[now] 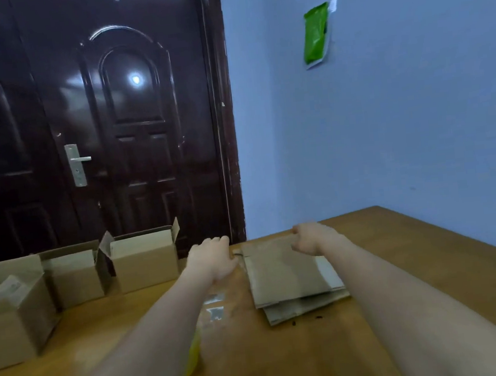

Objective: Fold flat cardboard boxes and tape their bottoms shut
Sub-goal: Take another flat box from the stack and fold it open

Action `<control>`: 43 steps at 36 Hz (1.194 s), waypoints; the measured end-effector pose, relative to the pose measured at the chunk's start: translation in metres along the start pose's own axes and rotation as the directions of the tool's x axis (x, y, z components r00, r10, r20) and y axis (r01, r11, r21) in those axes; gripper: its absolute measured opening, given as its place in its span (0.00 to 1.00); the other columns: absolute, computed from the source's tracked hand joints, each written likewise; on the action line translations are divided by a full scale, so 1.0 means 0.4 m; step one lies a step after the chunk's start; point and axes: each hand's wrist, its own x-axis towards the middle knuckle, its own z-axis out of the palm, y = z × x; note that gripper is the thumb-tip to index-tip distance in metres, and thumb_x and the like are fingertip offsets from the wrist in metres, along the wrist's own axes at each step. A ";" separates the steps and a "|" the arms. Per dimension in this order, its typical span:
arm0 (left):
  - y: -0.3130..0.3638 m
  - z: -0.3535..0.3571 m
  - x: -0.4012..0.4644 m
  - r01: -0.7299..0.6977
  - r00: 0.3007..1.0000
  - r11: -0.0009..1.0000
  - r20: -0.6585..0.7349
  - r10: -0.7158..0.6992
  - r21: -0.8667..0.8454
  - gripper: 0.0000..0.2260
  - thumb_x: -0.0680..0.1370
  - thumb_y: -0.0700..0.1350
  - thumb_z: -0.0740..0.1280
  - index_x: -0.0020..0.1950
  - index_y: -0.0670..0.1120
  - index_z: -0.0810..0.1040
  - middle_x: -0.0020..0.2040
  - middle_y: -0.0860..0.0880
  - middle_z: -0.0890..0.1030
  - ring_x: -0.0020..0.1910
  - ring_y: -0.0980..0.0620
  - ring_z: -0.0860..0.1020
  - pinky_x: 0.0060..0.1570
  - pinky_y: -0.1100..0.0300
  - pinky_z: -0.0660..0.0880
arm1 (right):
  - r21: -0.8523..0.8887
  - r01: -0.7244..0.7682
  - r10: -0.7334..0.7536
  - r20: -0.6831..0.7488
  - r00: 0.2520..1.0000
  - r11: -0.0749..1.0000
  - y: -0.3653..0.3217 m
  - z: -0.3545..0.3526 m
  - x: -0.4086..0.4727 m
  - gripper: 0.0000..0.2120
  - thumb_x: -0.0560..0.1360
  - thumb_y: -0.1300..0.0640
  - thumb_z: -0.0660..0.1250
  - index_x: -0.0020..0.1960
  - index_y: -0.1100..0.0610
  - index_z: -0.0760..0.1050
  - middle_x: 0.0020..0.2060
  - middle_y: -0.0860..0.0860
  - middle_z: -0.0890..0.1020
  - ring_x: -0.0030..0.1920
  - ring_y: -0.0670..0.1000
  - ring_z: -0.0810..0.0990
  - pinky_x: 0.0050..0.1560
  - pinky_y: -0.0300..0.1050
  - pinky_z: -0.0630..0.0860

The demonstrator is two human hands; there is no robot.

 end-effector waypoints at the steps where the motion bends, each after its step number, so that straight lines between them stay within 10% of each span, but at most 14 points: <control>1: 0.014 0.012 0.007 0.017 1.000 1.000 0.024 -0.016 -0.025 0.19 0.79 0.54 0.58 0.65 0.45 0.69 0.62 0.46 0.75 0.61 0.44 0.73 0.52 0.51 0.70 | 0.018 -0.026 0.026 0.006 1.000 1.000 0.023 0.008 -0.002 0.23 0.77 0.53 0.59 0.71 0.57 0.66 0.68 0.55 0.70 0.66 0.56 0.70 0.62 0.49 0.70; 13: 0.117 0.158 0.050 0.264 0.917 0.919 0.370 -0.146 -0.293 0.22 0.79 0.60 0.56 0.62 0.45 0.74 0.58 0.46 0.78 0.55 0.47 0.76 0.53 0.55 0.73 | 0.405 -0.315 0.266 0.174 0.948 0.858 0.160 0.130 0.015 0.32 0.79 0.52 0.58 0.76 0.63 0.48 0.72 0.60 0.62 0.70 0.59 0.64 0.66 0.49 0.66; 21: 0.143 0.167 0.066 0.322 0.922 0.845 0.343 -0.178 -0.427 0.13 0.78 0.54 0.61 0.51 0.45 0.75 0.48 0.49 0.78 0.49 0.50 0.77 0.53 0.55 0.77 | 0.524 -0.333 0.264 0.205 0.942 0.784 0.149 0.177 0.031 0.23 0.79 0.53 0.58 0.71 0.61 0.62 0.67 0.57 0.70 0.65 0.57 0.70 0.58 0.45 0.68; 24: 0.146 0.167 0.067 0.417 0.906 0.658 0.346 -0.244 -0.627 0.08 0.78 0.49 0.64 0.43 0.45 0.71 0.42 0.49 0.75 0.42 0.52 0.76 0.45 0.58 0.77 | 0.574 -0.338 0.300 0.164 0.940 0.746 0.146 0.172 0.036 0.20 0.79 0.53 0.58 0.67 0.62 0.66 0.61 0.57 0.74 0.56 0.56 0.73 0.52 0.44 0.70; 28: 0.146 0.127 0.067 0.492 0.854 0.208 0.423 -0.304 -0.845 0.14 0.78 0.44 0.66 0.60 0.38 0.70 0.52 0.44 0.75 0.52 0.45 0.75 0.47 0.55 0.73 | 0.659 -0.343 0.360 0.116 0.926 0.669 0.142 0.153 0.046 0.20 0.78 0.54 0.59 0.65 0.65 0.67 0.54 0.57 0.74 0.51 0.56 0.73 0.46 0.43 0.68; 33: 0.118 0.073 0.078 0.395 0.888 0.055 0.366 -0.278 -0.917 0.18 0.76 0.40 0.68 0.65 0.42 0.71 0.56 0.43 0.77 0.53 0.45 0.75 0.51 0.51 0.73 | 0.838 -0.279 0.443 0.050 0.895 0.469 0.117 0.122 0.048 0.23 0.78 0.56 0.60 0.69 0.66 0.64 0.64 0.61 0.72 0.63 0.61 0.71 0.58 0.49 0.69; 38: 0.087 0.013 0.067 0.269 0.925 -0.091 0.283 -0.252 -0.959 0.18 0.75 0.34 0.66 0.61 0.50 0.71 0.53 0.44 0.77 0.47 0.44 0.77 0.34 0.53 0.76 | 0.933 -0.172 0.478 0.000 0.878 0.316 0.075 0.113 0.039 0.05 0.77 0.56 0.59 0.49 0.58 0.70 0.45 0.54 0.73 0.48 0.55 0.73 0.49 0.46 0.67; 43: 0.033 -0.050 0.049 0.044 0.956 0.017 0.037 -0.290 -0.999 0.23 0.72 0.28 0.66 0.60 0.51 0.76 0.54 0.50 0.76 0.49 0.48 0.76 0.40 0.57 0.75 | 0.979 -0.121 0.424 0.042 0.905 0.162 0.013 0.118 0.006 0.06 0.77 0.55 0.57 0.48 0.55 0.71 0.43 0.53 0.75 0.42 0.54 0.74 0.41 0.49 0.72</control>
